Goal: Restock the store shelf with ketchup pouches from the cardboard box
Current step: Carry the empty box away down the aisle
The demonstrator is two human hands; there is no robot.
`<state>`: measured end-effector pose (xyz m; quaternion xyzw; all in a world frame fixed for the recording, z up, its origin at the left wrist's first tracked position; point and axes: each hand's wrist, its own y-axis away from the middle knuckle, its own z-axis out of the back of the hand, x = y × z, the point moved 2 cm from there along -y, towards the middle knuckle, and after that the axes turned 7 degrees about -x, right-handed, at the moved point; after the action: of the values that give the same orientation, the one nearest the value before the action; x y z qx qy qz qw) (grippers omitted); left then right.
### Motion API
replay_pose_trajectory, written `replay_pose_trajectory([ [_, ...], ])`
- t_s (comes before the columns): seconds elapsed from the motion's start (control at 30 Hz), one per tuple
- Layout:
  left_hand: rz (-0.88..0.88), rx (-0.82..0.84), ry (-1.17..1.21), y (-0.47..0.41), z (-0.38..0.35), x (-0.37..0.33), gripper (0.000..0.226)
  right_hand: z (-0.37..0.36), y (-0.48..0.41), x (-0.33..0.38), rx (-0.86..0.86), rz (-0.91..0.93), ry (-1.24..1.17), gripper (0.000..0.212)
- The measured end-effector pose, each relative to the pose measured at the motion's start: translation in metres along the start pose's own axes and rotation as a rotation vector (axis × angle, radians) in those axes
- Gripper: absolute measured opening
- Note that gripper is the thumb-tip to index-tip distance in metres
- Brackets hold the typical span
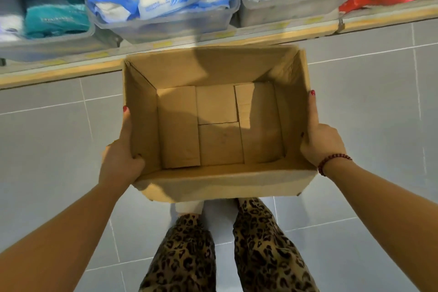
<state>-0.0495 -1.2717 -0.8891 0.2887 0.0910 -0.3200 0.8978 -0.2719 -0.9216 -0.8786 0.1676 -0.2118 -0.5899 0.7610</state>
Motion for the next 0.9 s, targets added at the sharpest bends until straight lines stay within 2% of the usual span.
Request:
replay_pose_trajectory([
  [0.17,-0.061,0.04,-0.051,0.012,0.055,-0.036,0.104,0.059,0.06,-0.004,-0.015,-0.077,-0.065,0.104],
  [0.23,-0.137,0.031,-0.072,0.021,0.086,-0.059,0.099,0.088,0.093,-0.007,-0.035,-0.094,-0.066,0.102],
  [0.3,-0.31,0.015,-0.093,0.031,0.12,-0.087,0.11,0.126,0.122,-0.01,-0.088,-0.128,-0.05,0.099],
  [0.43,-0.312,0.079,-0.085,0.061,0.189,-0.148,0.117,0.205,0.188,-0.021,-0.109,-0.226,-0.102,0.106],
  [0.6,-0.566,0.078,-0.099,0.116,0.258,-0.235,0.113,0.285,0.283,-0.051,-0.221,-0.38,-0.155,0.107],
  [0.77,-0.786,0.056,-0.071,0.173,0.296,-0.323,0.105,0.349,0.364,-0.088,-0.316,-0.498,-0.207,0.105],
  [0.9,-0.947,0.045,-0.11,0.216,0.314,-0.421,0.112,0.389,0.426,-0.136,-0.44,-0.606,-0.287,0.103],
])
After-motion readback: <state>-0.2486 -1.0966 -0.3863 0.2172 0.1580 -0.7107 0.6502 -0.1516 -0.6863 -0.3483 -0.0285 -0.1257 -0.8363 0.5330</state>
